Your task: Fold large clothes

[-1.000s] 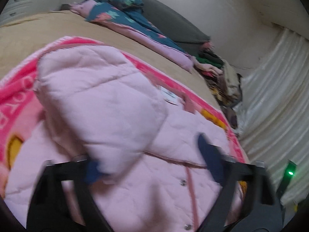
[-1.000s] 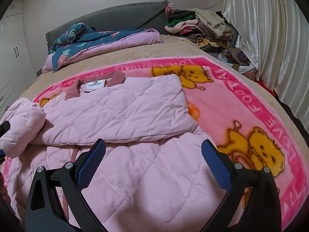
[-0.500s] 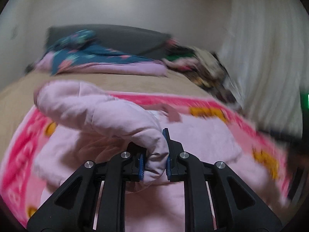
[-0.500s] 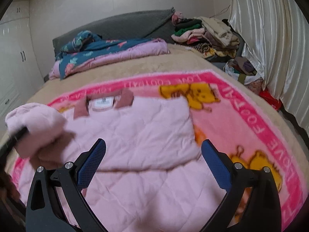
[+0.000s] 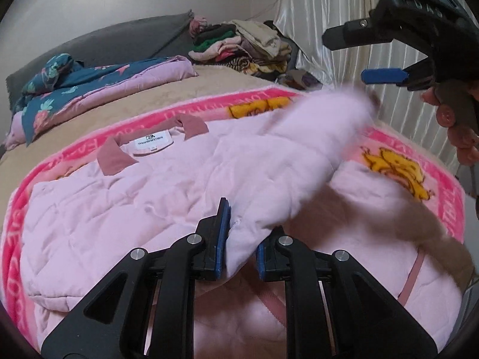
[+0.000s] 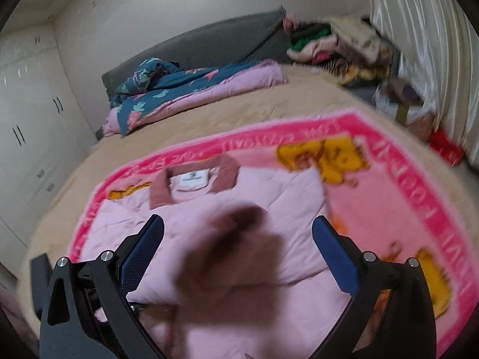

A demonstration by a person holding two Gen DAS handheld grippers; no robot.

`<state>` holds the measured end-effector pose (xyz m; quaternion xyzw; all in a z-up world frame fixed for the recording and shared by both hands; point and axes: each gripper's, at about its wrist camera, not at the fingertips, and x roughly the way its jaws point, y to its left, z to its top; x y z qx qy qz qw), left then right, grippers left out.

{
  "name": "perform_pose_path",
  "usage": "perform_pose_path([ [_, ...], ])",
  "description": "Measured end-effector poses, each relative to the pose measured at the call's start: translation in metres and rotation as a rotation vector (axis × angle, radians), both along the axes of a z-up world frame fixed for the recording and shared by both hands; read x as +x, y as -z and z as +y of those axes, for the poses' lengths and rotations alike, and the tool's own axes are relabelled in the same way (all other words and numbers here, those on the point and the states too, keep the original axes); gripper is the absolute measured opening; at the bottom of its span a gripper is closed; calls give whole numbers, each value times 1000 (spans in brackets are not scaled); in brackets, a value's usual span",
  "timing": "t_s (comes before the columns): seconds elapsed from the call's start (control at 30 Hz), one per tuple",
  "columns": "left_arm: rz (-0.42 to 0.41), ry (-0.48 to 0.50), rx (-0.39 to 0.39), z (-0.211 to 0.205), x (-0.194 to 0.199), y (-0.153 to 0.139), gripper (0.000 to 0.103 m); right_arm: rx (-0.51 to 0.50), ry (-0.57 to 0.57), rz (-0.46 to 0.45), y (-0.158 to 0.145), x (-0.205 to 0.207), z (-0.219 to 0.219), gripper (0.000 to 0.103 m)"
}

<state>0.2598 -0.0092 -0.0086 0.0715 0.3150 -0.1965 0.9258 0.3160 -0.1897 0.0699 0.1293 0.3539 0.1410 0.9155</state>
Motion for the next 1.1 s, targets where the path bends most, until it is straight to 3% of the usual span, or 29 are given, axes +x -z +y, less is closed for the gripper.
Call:
perform_pose_path([
  [0.2, 66, -5, 93, -13, -3, 11, 10, 118, 34, 139, 44, -7, -14, 99],
  [0.43, 89, -19, 129, -14, -4, 17, 11, 327, 1, 312, 102, -18, -20, 98],
  [0.5, 86, -21, 149, -16, -6, 17, 11, 374, -40, 310, 107, -19, -14, 82],
  [0.53, 84, -23, 160, -16, -6, 17, 12, 395, -64, 309, 107, -18, -11, 60],
  [0.57, 81, -26, 177, -18, -7, 17, 12, 410, -87, 305, 107, -18, -7, 45],
  [0.6, 76, -29, 194, -18, -7, 16, 13, 400, -90, 295, 105, -18, -6, 41],
  [0.63, 74, -32, 206, -19, -7, 16, 14, 374, -101, 264, 99, -19, -2, 31],
  [0.67, 74, -34, 208, -19, -7, 15, 14, 352, -112, 231, 93, -20, 1, 25],
  [0.83, 63, -36, 182, -15, -9, 3, 25, 159, -111, 51, 51, -26, 17, 19],
  [0.87, 60, -38, 172, -13, -9, -1, 27, 102, -105, 12, 43, -28, 22, 19],
  [0.9, 57, -42, 169, -12, -10, -3, 39, 45, -98, -27, 36, -30, 28, 19],
  [0.93, 54, -39, 158, -11, -10, -7, 73, -7, -92, -71, 27, -31, 34, 19],
  [0.97, 53, -28, 124, -8, -13, -12, 90, -41, -82, -101, 22, -31, 38, 18],
  [1.0, 37, -29, 97, -5, -15, -19, 95, -74, -70, -134, 15, -32, 43, 18],
  [1.1, 13, -36, 74, 2, -18, -31, 95, -96, -55, -170, 5, -29, 47, 18],
])
